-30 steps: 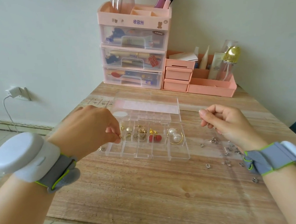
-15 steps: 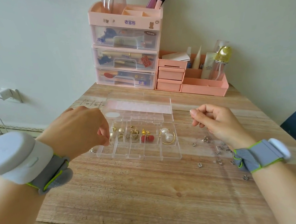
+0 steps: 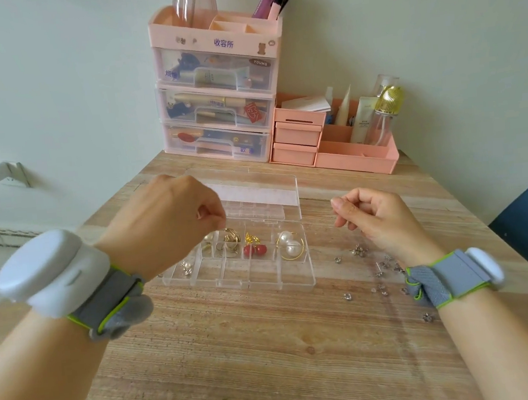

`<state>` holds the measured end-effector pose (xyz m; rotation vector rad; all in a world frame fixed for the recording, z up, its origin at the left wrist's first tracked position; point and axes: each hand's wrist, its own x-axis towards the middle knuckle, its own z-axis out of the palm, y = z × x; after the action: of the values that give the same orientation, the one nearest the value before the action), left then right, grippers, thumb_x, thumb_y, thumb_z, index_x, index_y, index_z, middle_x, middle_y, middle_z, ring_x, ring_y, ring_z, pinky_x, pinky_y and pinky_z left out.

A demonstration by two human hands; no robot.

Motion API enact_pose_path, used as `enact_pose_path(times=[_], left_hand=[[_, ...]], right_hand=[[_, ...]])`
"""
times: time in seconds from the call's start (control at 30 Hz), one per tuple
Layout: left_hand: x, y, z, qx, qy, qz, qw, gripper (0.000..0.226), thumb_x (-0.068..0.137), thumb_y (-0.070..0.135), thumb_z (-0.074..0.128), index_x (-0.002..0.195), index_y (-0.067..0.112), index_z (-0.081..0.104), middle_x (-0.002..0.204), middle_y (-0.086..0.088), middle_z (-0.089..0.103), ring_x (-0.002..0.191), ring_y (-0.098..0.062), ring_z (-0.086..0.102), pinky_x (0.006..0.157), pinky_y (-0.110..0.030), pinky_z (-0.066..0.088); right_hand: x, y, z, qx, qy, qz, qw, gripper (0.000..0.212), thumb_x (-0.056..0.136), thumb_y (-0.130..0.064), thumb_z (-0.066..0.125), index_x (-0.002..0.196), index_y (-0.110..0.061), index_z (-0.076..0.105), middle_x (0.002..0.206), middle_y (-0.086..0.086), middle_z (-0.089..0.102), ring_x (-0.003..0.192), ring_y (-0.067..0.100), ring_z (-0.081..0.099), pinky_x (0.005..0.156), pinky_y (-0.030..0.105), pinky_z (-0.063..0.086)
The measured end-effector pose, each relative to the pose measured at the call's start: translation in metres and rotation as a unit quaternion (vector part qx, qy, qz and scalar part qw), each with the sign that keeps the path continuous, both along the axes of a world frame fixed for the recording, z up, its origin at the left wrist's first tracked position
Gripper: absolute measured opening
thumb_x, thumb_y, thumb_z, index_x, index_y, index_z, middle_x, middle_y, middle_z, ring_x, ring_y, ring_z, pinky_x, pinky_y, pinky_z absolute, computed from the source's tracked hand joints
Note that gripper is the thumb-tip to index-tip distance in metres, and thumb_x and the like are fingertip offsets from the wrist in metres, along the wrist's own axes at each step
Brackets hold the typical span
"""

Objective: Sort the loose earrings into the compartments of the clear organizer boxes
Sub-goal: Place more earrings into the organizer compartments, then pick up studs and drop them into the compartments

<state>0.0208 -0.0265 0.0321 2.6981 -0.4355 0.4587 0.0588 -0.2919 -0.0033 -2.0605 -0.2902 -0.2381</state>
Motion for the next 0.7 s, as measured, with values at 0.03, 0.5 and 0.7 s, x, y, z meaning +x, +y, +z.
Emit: enact_pose_path(times=[0.03, 0.5, 0.7], left_hand=[[0.001, -0.007, -0.001, -0.011, 0.000, -0.006, 1.000, 0.010, 0.085, 0.025, 0.061, 0.083, 0.024, 0.071, 0.071, 0.015, 0.060, 0.067, 0.008, 0.051, 0.054, -0.006, 0.036], [0.032, -0.088, -0.012, -0.117, 0.013, -0.071, 0.991, 0.011, 0.085, 0.022, 0.061, 0.088, 0.021, 0.071, 0.081, 0.007, 0.064, 0.075, -0.009, 0.054, 0.074, -0.025, 0.048], [0.041, -0.107, -0.012, -0.110, 0.033, -0.099, 0.988, 0.010, 0.084, 0.020, 0.062, 0.084, 0.022, 0.072, 0.076, 0.010, 0.062, 0.077, -0.011, 0.057, 0.077, -0.033, 0.052]], right_hand=[[0.001, 0.000, -0.001, 0.001, 0.001, -0.001, 1.000, 0.022, 0.086, -0.029, 0.059, 0.083, -0.008, 0.065, 0.067, -0.003, 0.066, 0.067, 0.023, 0.051, 0.068, 0.038, 0.044], [0.000, -0.021, 0.017, 0.021, -0.024, -0.026, 0.999, 0.014, 0.087, -0.020, 0.061, 0.077, -0.012, 0.063, 0.066, 0.000, 0.064, 0.052, -0.006, 0.051, 0.049, 0.006, 0.036], [-0.002, -0.039, 0.013, -0.039, 0.012, -0.019, 0.999, 0.008, 0.080, -0.018, 0.069, 0.072, -0.019, 0.066, 0.065, -0.007, 0.064, 0.056, -0.002, 0.051, 0.057, 0.008, 0.039]])
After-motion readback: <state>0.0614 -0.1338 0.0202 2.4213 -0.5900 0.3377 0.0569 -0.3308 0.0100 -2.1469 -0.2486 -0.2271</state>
